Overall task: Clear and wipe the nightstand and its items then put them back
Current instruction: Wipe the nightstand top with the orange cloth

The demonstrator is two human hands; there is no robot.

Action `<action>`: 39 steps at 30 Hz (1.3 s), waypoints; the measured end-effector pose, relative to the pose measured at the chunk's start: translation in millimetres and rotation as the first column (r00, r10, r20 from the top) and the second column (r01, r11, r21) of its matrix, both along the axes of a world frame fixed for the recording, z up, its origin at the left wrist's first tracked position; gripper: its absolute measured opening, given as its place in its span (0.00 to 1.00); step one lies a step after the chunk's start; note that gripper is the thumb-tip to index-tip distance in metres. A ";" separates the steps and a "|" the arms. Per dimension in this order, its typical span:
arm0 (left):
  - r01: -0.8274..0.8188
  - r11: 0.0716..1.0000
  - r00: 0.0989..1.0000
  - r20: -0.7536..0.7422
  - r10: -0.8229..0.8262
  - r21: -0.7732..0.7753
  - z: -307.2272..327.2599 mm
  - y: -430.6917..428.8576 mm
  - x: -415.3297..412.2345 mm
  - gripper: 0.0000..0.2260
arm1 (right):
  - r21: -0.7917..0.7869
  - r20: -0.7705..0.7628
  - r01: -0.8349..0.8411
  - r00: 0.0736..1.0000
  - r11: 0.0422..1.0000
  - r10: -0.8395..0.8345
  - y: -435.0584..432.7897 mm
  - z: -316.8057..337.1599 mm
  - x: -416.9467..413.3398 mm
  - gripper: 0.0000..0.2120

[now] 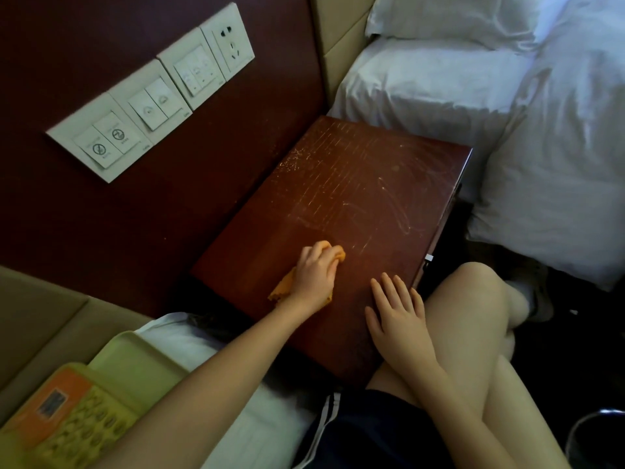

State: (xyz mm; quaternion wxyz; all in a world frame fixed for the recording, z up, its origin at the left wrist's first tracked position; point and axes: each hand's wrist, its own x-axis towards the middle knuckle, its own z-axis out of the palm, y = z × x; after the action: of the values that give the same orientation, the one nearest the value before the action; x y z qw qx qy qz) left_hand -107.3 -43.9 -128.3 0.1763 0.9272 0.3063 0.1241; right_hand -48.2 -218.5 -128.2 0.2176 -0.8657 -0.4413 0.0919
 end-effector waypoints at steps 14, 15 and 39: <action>-0.271 0.962 0.962 -0.009 0.271 0.032 4.1 6.7 32.7 0.12 | 0.000 -0.016 0.043 0.999 0.999 -0.043 -12.1 0.5 -0.2 0.24; -0.196 0.980 0.980 -0.020 0.196 0.035 2.1 0.9 32.8 0.12 | 0.003 -0.017 0.048 0.999 0.999 -0.048 -13.7 0.6 -0.1 0.24; -0.100 0.995 0.995 0.012 0.099 0.001 -1.7 -22.2 45.7 0.12 | -0.041 -0.024 0.062 0.998 0.997 -0.063 -42.3 -10.9 8.4 0.25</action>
State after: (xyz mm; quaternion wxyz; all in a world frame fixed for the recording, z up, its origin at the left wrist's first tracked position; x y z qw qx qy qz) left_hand -61.6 -66.1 -130.0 0.1709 0.9102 0.3509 0.1388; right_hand -39.8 -260.8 -139.1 0.2083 -0.8821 -0.4092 0.1049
